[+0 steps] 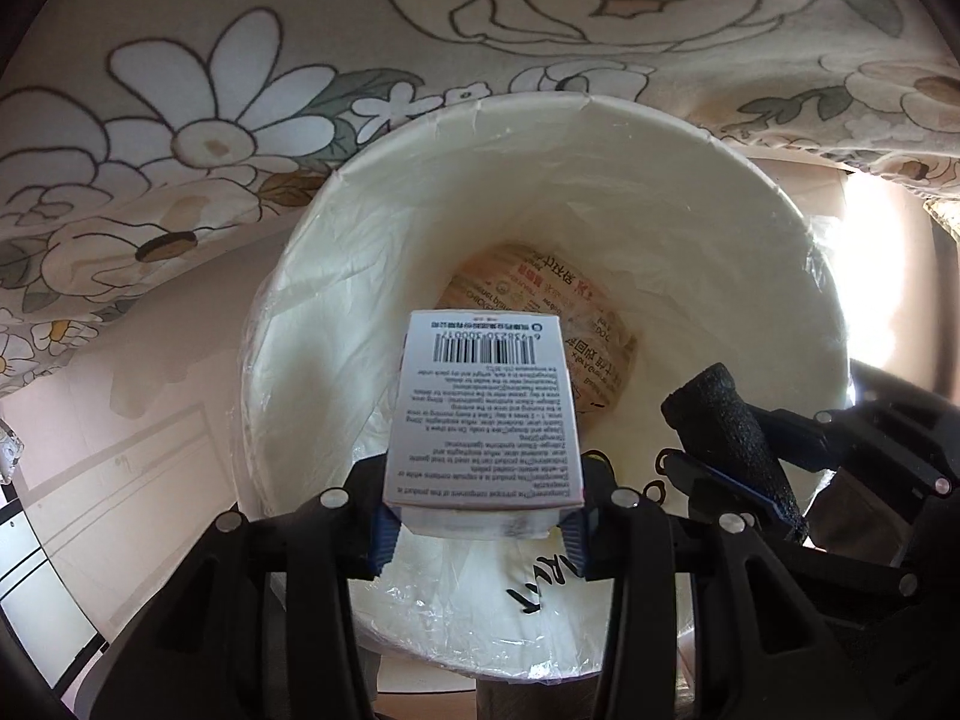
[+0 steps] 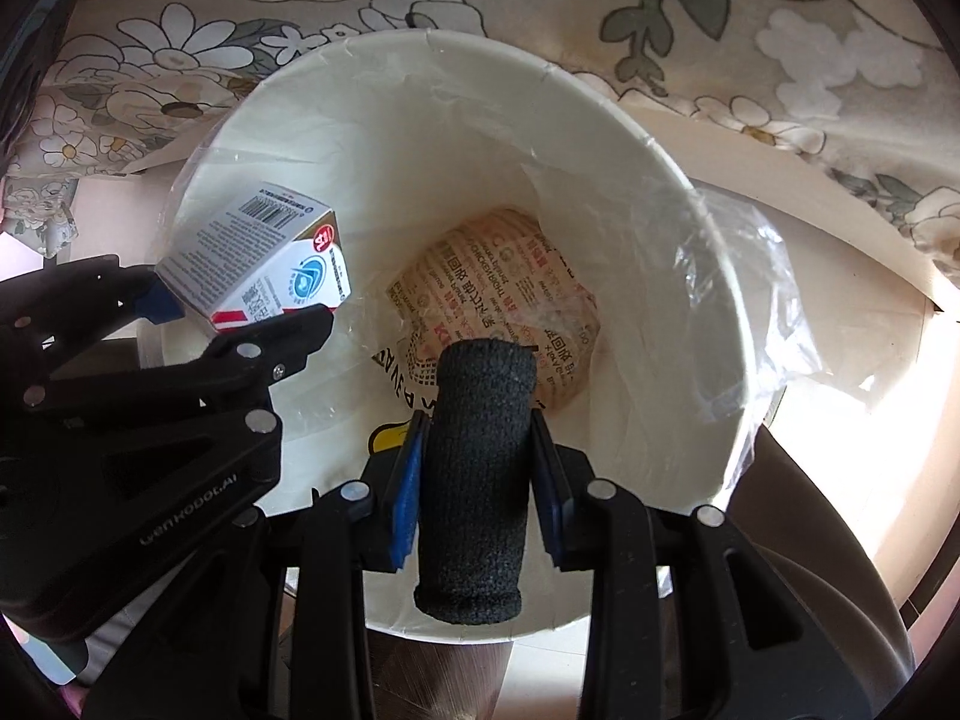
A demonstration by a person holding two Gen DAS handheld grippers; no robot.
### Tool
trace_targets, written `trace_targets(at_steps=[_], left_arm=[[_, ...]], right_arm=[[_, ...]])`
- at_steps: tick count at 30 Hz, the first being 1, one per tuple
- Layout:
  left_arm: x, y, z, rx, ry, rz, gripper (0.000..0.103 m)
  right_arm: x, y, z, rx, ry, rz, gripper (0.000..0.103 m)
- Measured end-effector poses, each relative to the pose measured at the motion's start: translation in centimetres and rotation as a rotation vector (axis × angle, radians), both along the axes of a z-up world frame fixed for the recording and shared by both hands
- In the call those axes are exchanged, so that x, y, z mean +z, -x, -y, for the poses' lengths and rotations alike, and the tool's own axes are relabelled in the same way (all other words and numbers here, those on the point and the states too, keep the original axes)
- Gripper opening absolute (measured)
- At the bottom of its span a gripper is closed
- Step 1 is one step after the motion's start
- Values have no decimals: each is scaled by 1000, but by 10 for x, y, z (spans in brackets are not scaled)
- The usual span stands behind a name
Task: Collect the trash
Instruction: 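Open both tools to drop the tube and box into the bin, then move both open tools back over the bed toward the remaining trash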
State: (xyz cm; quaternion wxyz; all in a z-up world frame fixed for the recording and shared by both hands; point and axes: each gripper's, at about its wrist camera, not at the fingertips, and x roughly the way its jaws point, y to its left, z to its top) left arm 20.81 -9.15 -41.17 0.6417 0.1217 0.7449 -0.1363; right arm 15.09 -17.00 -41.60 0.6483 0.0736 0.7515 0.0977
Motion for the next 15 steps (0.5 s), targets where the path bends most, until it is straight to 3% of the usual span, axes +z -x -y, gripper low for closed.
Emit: trace_targets(at_steps=[3,5,6,7,15], left_arm=[[-4,0,1,5,-4,-14,46],[-5,0,2,3,-11,-3,59],[-5,0,2,2,-17,4,62],[-4,0,2,4,-18,9,68],[-1,-1,5,-1,-16,20,69]], right_arm=[[-7,-2,-4,18,8,-5,35],[-13,-4,-3,33,27,-11,46],[-14,-4,-4,39,44,-9,59],[-14,-4,-4,44,61,-4,65],[-5,-4,-5,58,71,20,65]])
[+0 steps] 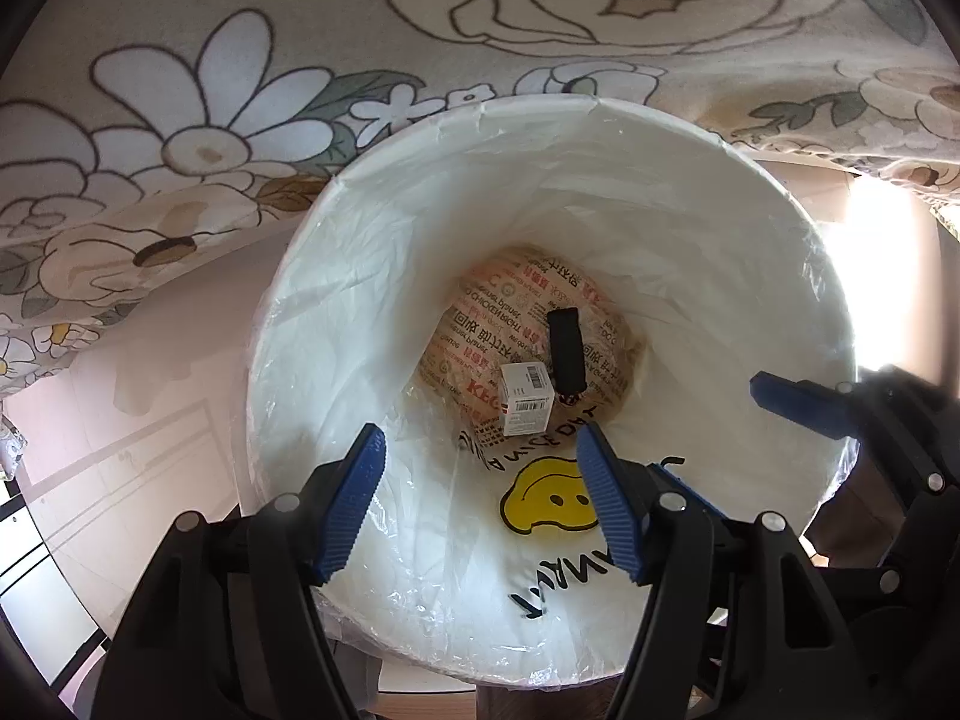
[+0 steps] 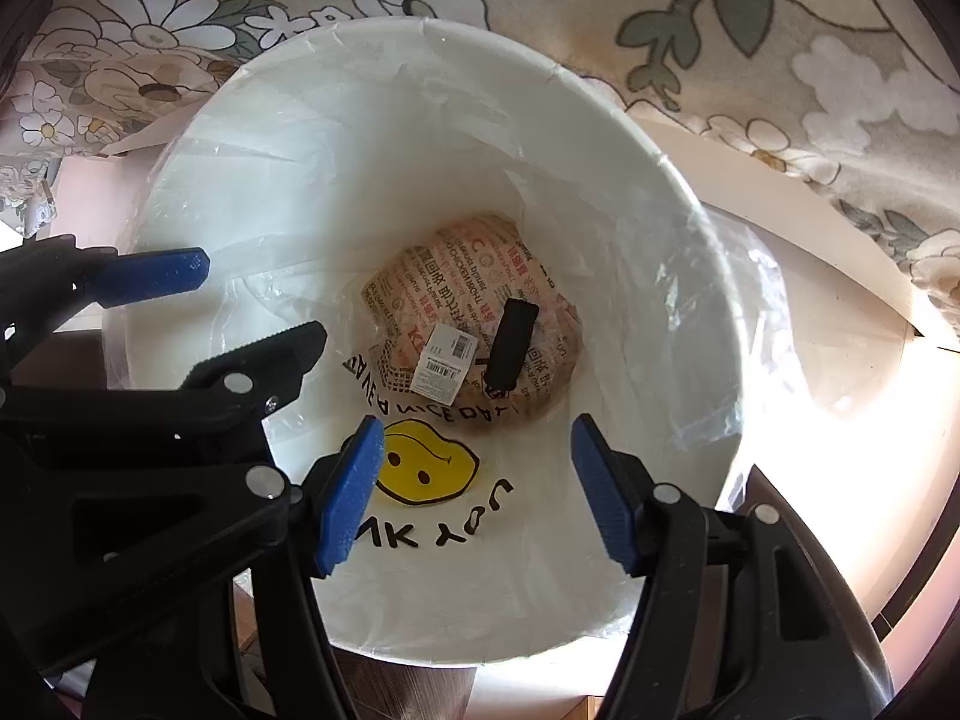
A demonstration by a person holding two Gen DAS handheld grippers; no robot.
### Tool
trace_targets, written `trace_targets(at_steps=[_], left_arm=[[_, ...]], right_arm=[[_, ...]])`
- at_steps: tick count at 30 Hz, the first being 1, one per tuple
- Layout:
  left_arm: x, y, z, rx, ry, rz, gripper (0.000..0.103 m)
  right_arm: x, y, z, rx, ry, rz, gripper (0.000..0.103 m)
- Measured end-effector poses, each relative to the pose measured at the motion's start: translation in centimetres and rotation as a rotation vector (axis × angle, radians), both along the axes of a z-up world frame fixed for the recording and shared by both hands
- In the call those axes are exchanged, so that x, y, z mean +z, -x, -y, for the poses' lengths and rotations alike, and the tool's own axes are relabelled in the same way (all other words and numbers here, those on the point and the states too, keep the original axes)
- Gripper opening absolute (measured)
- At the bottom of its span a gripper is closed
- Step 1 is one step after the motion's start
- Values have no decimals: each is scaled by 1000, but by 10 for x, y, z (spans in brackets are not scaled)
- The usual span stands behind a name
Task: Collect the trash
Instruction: 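Move both open tools back over the bed toward the remaining trash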
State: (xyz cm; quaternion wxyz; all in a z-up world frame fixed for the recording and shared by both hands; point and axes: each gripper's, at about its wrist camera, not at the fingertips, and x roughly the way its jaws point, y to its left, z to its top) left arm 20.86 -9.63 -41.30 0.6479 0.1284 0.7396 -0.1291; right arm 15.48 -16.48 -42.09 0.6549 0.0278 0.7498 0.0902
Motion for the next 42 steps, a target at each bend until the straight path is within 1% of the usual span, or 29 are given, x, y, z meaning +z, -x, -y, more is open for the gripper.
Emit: trace_targets(at_steps=[2,5,9,14,20,24,29,37,42], left_arm=[[1,2,2,-3,-1,7,69],[13,2,3,-3,-1,5,69],[17,4,-1,-11,-3,22,69],[28,9,-3,-25,-8,53,69],[53,18,-9,-35,-6,99,69],[77,22,-13,-41,2,142,69],[115,27,-17,-35,29,203,69],[186,33,-20,-32,81,323,69],[232,36,-21,-27,107,415,69]], right_arm=[[-2,1,1,3,2,5,65],[2,1,0,3,5,7,65],[7,6,1,0,7,18,65],[22,12,2,7,12,37,65],[48,22,1,16,23,74,65],[74,27,0,25,41,121,65],[117,31,-2,39,72,196,65],[185,34,3,43,88,318,65],[226,37,5,45,93,398,65]])
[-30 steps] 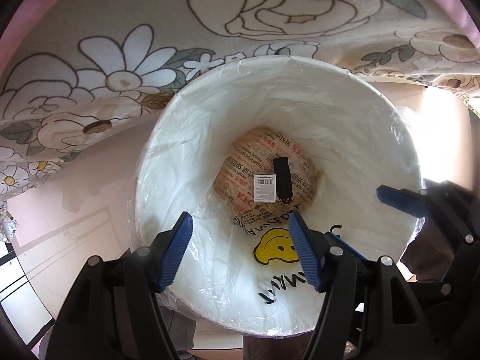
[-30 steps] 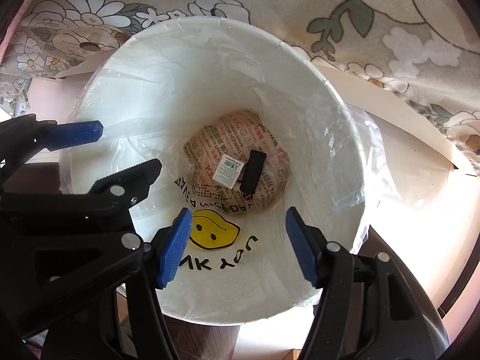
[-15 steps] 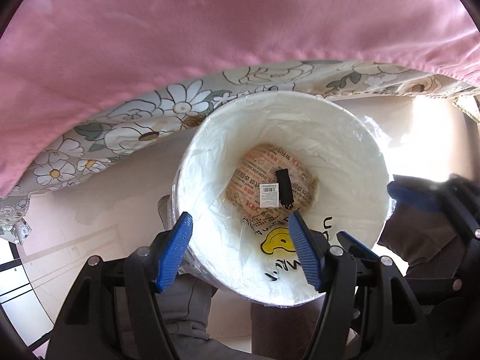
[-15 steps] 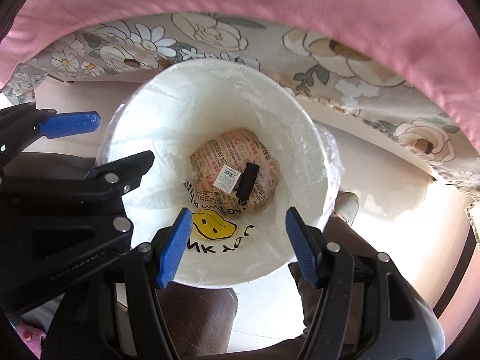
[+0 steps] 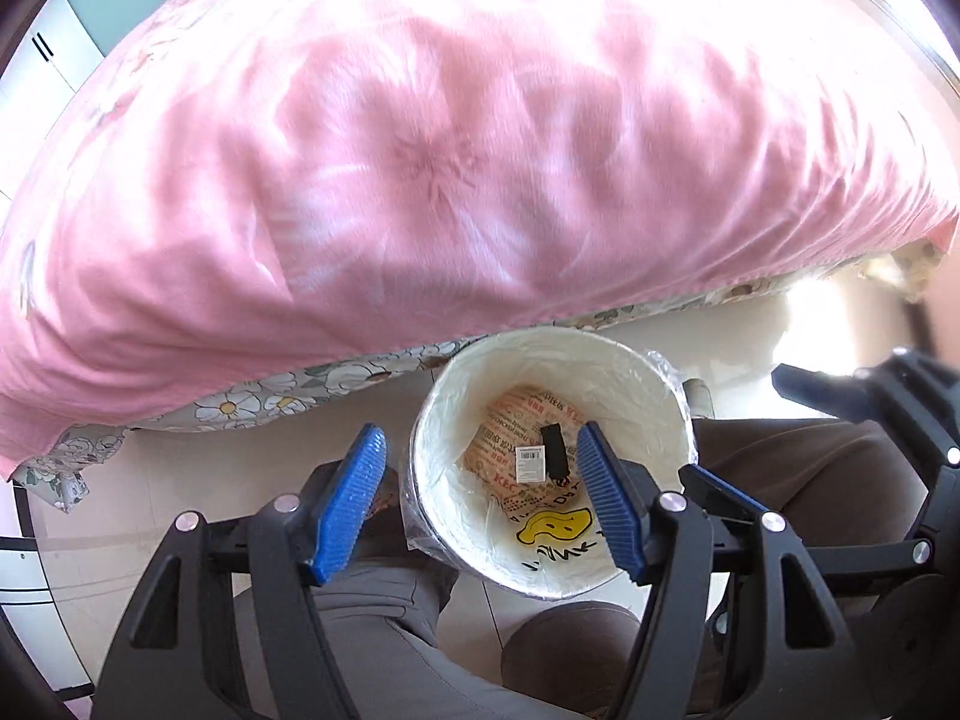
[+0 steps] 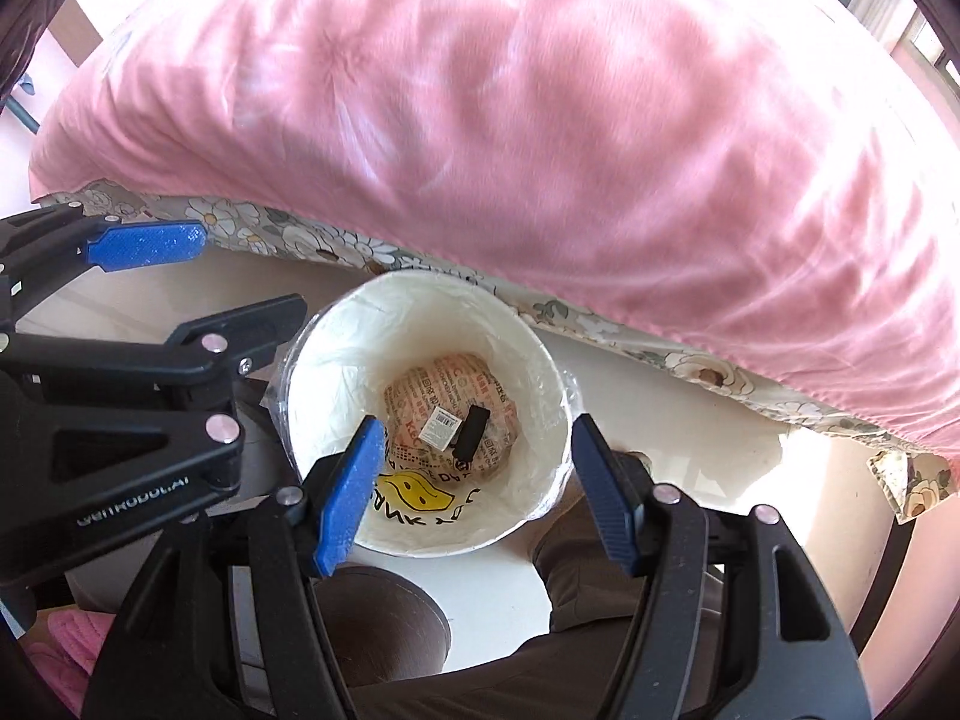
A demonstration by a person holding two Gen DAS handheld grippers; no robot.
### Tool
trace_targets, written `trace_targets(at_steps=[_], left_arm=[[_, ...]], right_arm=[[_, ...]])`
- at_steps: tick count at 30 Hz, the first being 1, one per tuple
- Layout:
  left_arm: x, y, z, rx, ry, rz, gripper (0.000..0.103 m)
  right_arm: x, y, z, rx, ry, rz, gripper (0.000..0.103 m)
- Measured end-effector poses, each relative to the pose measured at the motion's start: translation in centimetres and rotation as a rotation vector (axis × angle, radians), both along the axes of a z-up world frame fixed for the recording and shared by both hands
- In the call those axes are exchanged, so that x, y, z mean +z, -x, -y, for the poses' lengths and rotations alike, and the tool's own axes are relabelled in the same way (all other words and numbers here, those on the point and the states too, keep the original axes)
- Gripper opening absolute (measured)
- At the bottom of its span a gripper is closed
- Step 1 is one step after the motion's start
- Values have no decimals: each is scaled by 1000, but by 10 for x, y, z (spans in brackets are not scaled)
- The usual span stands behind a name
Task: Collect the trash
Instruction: 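Move both open tools back over the bed toward the remaining trash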
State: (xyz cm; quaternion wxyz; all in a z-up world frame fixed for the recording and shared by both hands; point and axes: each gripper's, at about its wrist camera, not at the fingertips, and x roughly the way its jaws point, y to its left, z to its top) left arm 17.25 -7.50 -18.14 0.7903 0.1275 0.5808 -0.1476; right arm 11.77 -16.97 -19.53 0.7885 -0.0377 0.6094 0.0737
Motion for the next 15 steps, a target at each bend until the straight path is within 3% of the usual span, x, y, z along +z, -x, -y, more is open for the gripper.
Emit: trace_targets(at_steps=[8,15], left_arm=[[68,-6,-2,2,41,117,69],[110,-23,0,2,38,193,69]], right_arm=[[65,-8,5,14,34,133,65],[113,-27,15,6,52,222,68]])
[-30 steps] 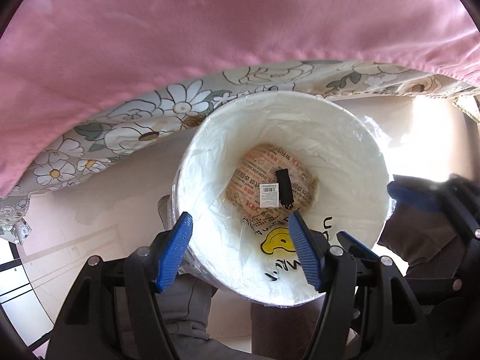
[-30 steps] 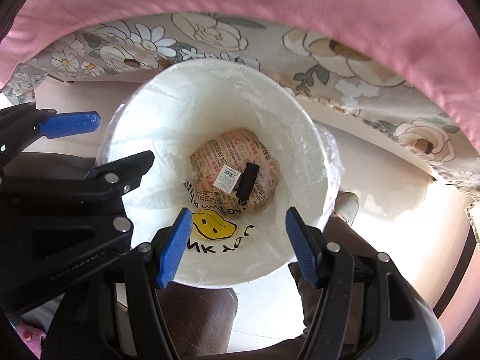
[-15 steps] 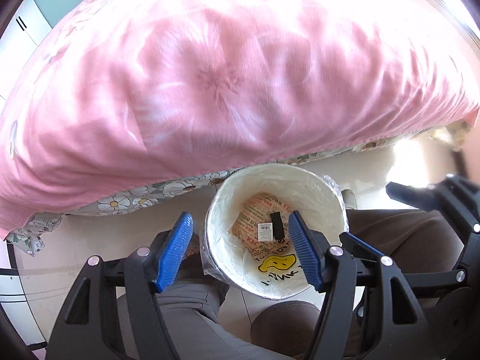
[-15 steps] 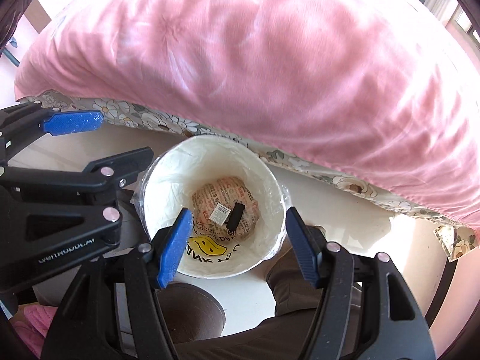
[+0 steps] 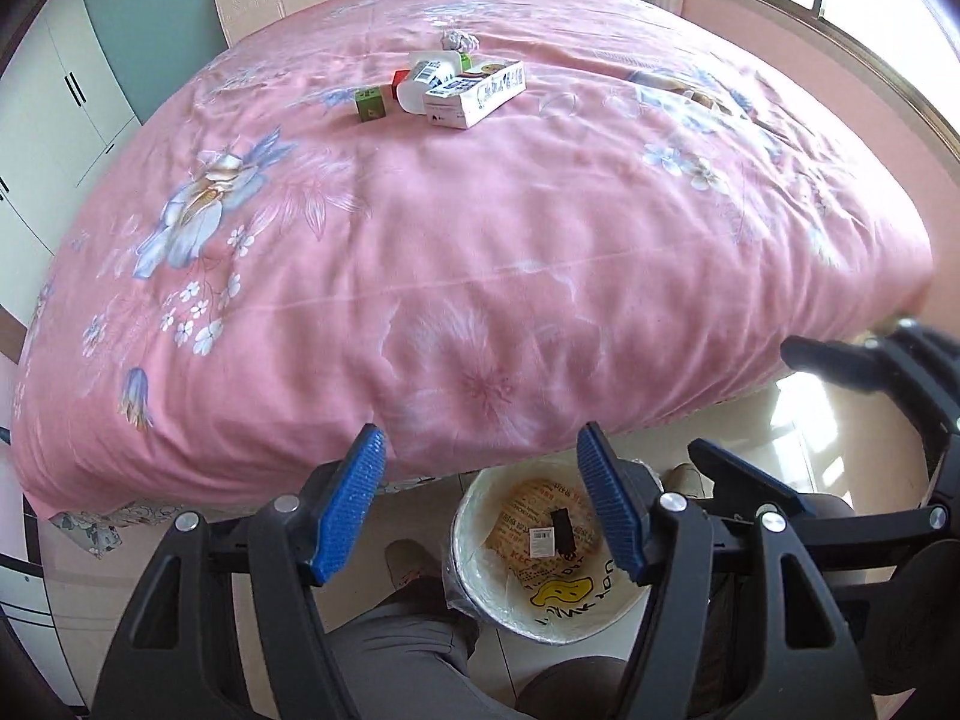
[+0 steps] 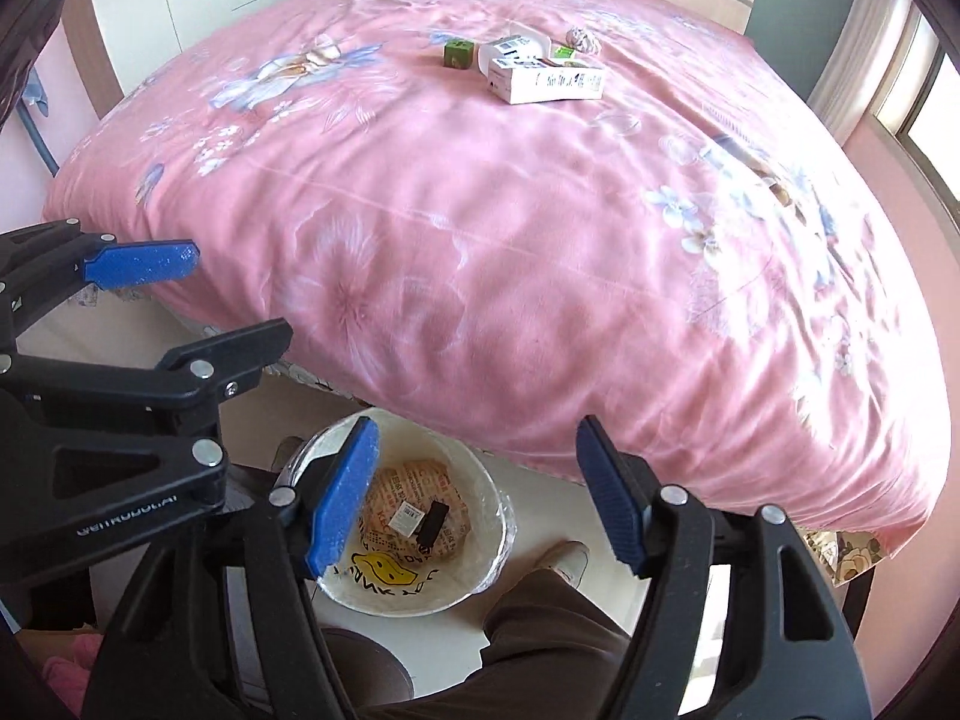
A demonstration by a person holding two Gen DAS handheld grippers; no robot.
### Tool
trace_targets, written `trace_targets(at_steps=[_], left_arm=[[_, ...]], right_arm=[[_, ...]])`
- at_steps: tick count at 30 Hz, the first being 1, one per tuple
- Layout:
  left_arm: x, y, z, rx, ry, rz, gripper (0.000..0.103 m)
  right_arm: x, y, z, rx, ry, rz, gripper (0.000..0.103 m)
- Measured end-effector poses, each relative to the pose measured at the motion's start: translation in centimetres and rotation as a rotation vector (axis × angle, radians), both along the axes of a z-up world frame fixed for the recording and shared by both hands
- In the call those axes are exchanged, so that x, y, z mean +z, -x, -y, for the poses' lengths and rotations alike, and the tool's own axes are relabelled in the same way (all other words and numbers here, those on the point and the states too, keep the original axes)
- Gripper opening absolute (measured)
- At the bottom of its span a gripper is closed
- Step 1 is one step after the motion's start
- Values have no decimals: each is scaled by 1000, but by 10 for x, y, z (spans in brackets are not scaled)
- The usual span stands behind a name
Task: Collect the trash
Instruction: 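Move both open tools back over the bed toward the remaining trash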
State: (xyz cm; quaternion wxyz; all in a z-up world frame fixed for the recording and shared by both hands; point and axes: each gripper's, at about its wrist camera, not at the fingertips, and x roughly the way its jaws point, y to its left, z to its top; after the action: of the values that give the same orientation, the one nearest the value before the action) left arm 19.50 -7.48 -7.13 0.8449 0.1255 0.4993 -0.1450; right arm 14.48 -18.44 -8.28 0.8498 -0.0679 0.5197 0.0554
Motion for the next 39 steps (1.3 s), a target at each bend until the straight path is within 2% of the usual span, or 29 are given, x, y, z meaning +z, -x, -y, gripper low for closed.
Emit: trace_targets(at_steps=[7,20,33,39], left_arm=[[27,-34,-3,19,3,42,72],[47,-111,-9,78,5,67,72],[41,-190,-19,117,-8,71,72],[30,-237,-25,164,-15,58,73]], right_arm=[[32,-36,12,-16,7,46,68],[49,-109,31,-37,10,64,68],[57,-197,38,-69,-10,65,68],[49,-249,38,-117,-52,39,73]])
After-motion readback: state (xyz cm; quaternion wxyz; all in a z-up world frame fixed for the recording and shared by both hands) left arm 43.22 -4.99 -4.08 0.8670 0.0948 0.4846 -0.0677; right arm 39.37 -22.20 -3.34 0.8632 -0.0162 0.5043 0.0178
